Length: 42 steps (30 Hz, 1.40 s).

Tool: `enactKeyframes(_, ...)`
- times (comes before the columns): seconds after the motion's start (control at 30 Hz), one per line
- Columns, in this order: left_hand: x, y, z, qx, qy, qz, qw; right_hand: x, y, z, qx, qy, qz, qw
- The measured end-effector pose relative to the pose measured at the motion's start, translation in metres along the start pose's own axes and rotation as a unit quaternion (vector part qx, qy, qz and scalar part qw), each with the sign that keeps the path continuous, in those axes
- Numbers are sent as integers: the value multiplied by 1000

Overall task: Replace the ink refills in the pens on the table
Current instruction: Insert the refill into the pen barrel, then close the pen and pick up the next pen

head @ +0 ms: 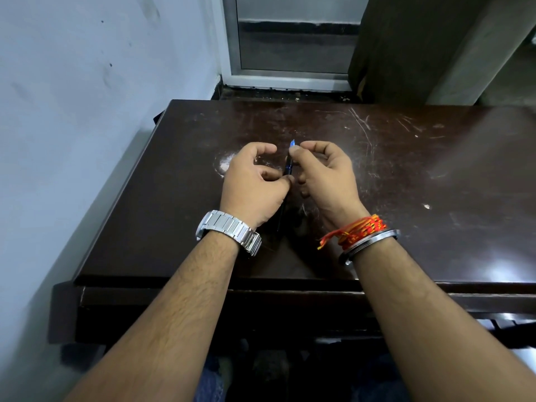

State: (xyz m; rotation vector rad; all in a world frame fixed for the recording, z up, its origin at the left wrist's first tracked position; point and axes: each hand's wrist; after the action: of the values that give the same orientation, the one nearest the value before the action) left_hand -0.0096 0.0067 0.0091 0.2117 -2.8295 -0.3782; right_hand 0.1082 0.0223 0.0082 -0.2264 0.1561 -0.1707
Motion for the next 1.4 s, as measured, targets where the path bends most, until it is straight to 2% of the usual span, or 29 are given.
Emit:
enactKeyframes(0.17,-2,-2,-1,-4,-8,-1,1000,2,-1,-1,5,-44,-9,999)
enactKeyframes(0.5,-1,-2,-5,-13,3,21,1000,-2,-7,5,12,42,26,999)
enactKeyframes(0.7,-3,-5,-4,-1,-7,51,999,0,-7,15,3,129,-12,992)
enactKeyframes(0.83,-2,-3,-2,9,-7,53,999,6,-5,17,50,148,-53,986)
enactKeyframes(0.93,1,-1,-1,12,7,26,1000,11,-2,19,71,160,-75,982)
enactKeyframes(1.03,4,1,-1,20,8,-32,999,18,1,15,79,20,-106,991)
enactKeyframes(1.17,4,4,0,36,9,-79,996,17,1,4,57,-186,-110,975)
enactKeyframes(1.4,3,6,5,50,23,-79,995,11,-4,-4,75,-347,-96,930)
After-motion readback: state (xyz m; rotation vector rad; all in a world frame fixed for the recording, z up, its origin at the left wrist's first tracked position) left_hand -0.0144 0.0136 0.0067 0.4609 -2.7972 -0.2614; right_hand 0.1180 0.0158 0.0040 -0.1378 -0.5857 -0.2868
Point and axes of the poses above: each hand's wrist, its own y-axis towards the middle knuckle, its own x-axis out of the back of the hand, z = x × y, and after that the axes turned 12 degrees about -x, right-handed
